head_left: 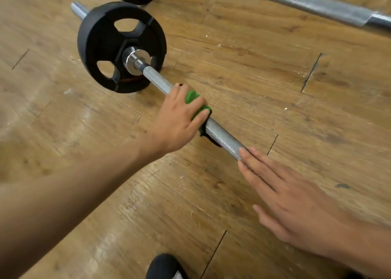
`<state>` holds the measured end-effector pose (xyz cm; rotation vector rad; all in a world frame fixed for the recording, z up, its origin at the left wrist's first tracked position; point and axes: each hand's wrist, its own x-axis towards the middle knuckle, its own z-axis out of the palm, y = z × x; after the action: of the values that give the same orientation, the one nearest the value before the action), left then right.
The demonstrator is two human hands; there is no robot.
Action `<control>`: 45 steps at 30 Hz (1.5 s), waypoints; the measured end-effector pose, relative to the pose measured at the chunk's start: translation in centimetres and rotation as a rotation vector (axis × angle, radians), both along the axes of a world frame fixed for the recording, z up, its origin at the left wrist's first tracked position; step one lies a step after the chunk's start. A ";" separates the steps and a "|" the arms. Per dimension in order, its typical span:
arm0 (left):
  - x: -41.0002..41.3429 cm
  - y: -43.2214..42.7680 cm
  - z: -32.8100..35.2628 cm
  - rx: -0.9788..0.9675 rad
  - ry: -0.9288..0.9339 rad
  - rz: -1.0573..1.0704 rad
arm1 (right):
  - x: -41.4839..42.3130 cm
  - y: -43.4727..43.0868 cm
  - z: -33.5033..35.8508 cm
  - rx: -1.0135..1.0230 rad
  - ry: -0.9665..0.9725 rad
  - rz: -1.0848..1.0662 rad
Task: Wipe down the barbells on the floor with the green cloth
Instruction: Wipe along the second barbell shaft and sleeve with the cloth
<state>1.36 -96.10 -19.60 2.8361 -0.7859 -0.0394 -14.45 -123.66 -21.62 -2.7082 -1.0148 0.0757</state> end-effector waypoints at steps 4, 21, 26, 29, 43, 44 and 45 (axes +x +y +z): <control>0.8 0.7 0.4 0.094 -0.010 -0.099 | 0.6 -0.3 0.1 -0.031 -0.052 0.021; 7.3 3.3 1.6 0.255 -0.071 -0.545 | 7.5 3.2 5.4 -0.207 0.106 -0.195; 8.9 4.4 2.5 0.304 0.039 -0.417 | 9.8 6.1 9.1 -0.351 0.246 -0.357; 10.1 4.9 3.5 0.336 0.058 -0.479 | 11.3 7.7 11.5 -0.404 0.276 -0.343; 17.8 13.7 6.4 0.128 -0.102 -0.410 | 22.0 23.1 4.0 0.210 0.416 -0.941; 18.1 13.9 7.1 0.125 -0.117 -0.416 | 22.5 23.7 4.0 0.289 0.418 -0.971; 18.3 13.9 7.8 0.116 -0.132 -0.435 | 23.2 24.3 4.2 0.349 0.419 -0.992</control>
<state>19.61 -82.24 -11.80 2.7337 -1.4601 0.0413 8.75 -99.33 -17.46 -2.4006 0.4241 0.2352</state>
